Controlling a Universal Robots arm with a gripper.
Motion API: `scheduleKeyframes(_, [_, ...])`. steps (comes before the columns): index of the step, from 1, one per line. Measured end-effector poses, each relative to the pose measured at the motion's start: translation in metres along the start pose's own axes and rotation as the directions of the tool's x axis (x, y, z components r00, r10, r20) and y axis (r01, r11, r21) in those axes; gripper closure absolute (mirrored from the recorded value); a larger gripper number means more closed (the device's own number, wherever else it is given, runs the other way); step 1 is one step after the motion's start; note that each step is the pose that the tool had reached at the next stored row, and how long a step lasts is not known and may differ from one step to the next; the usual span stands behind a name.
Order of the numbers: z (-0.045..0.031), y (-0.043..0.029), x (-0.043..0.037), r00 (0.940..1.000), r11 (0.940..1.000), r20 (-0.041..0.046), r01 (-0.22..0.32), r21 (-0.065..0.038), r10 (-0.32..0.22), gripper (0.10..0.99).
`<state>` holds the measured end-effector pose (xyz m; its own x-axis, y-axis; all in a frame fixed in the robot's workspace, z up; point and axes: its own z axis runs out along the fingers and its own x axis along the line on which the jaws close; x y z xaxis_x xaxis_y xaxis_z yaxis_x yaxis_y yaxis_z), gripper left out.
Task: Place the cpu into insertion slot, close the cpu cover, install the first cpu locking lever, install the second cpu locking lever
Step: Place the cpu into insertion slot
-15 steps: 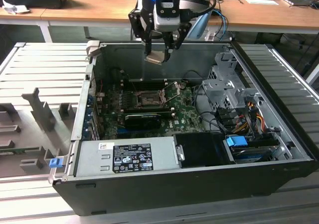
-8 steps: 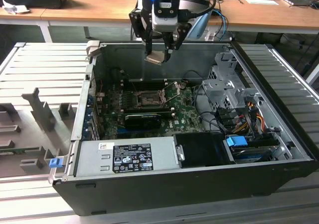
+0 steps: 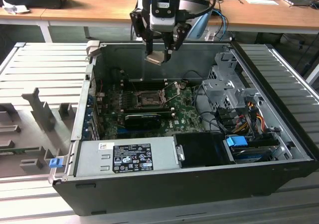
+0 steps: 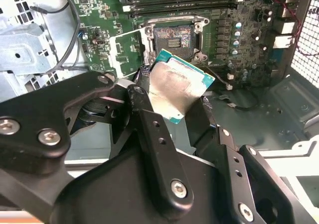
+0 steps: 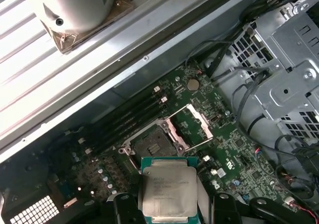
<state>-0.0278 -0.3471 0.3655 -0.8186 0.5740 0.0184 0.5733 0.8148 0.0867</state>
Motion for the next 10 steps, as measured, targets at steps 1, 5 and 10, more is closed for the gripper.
scheduleKeyframes(1, [0.0000, 0.0000, 0.0000, 1.0000, 1.0000, 0.0007, -0.008, 0.000, 0.008, 0.561])
scheduleKeyframes(5, [0.0002, 0.0000, 0.0000, 0.9994, 0.9994, 0.0031, -0.036, -0.001, 0.036, 0.561])
scheduleKeyframes(10, [0.0003, 0.0000, 0.0000, 0.9979, 0.9979, 0.0056, -0.065, -0.001, 0.065, 0.561])
